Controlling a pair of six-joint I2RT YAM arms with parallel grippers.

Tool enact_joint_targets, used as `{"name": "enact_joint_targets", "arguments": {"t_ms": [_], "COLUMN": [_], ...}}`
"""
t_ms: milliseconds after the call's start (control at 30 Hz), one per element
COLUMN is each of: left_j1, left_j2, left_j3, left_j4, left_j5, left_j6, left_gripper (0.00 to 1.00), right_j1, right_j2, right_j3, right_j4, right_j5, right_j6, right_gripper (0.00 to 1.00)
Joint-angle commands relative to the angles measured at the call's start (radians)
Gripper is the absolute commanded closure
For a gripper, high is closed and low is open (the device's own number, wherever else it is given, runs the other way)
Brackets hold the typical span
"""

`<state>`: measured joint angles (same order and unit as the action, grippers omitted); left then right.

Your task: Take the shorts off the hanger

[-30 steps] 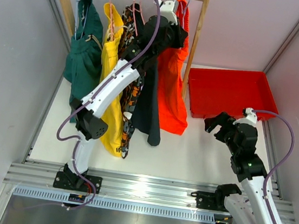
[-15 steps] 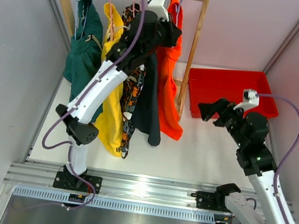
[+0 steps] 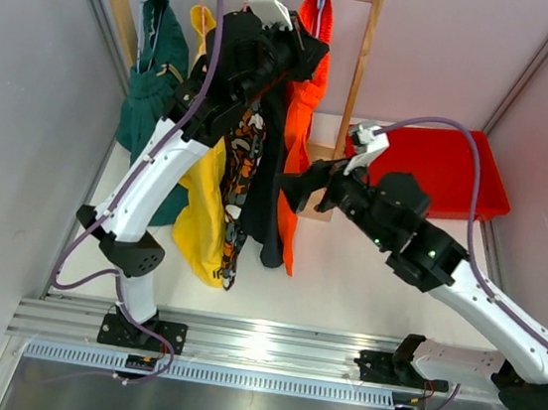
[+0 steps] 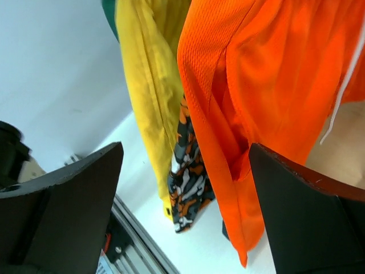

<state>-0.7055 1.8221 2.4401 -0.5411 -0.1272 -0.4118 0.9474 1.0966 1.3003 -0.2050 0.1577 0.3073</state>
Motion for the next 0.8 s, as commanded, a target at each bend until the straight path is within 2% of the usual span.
{"name": "enact_joint_targets", "arguments": {"t_ms": [0, 233, 333, 367, 433, 467, 533, 567, 633, 667, 767], "left_j1": [-0.012, -0.022, -0.023, -0.023, -0.023, -0.023, -0.023, -0.023, -0.023, -0.023, -0.023], "left_j2": [-0.082, -0.193, -0.242, -0.254, -0.291, -0.300, -0.307, -0.308, -0.305, -0.302, -0.288], "left_j3": [0.008, -0.124, -0.180, -0.206, -0.252, -0.263, -0.270, -0.266, -0.256, -0.253, -0.227], "left_j4": [0.064, 0.095, 0.104, 0.110, 0.128, 0.136, 0.136, 0.136, 0.133, 0.133, 0.125], "left_j5": [0.011, 0.029, 0.031, 0.032, 0.037, 0.037, 0.034, 0.032, 0.032, 0.032, 0.017], "left_j6": [-0.010, -0.039, -0.048, -0.050, -0.058, -0.058, -0.058, -0.055, -0.055, -0.055, -0.036], "left_gripper": [1.00, 1.00, 1.00, 1.00, 1.00, 1.00, 1.00, 1.00, 1.00, 1.00, 1.00], "right_j1": [0.042, 0.079, 0.100, 0.106, 0.117, 0.128, 0.140, 0.158, 0.186, 0.201, 0.280], "right_j2": [0.025, 0.088, 0.105, 0.109, 0.115, 0.117, 0.121, 0.123, 0.117, 0.114, 0.089], "right_j3": [0.014, -0.007, -0.016, -0.024, -0.032, -0.033, -0.033, -0.035, -0.047, -0.053, -0.084], "right_j4": [0.074, 0.150, 0.173, 0.180, 0.193, 0.193, 0.193, 0.188, 0.181, 0.176, 0.165], "right_j5": [0.134, 0.223, 0.269, 0.276, 0.293, 0.296, 0.307, 0.313, 0.333, 0.357, 0.437], "right_j6": [-0.039, -0.054, -0.071, -0.074, -0.077, -0.073, -0.065, -0.056, -0.050, -0.045, -0.033], "right_gripper": [0.01, 0.02, 0.11, 0.21, 0.34, 0.49, 0.59, 0.69, 0.79, 0.97, 1.00]}}
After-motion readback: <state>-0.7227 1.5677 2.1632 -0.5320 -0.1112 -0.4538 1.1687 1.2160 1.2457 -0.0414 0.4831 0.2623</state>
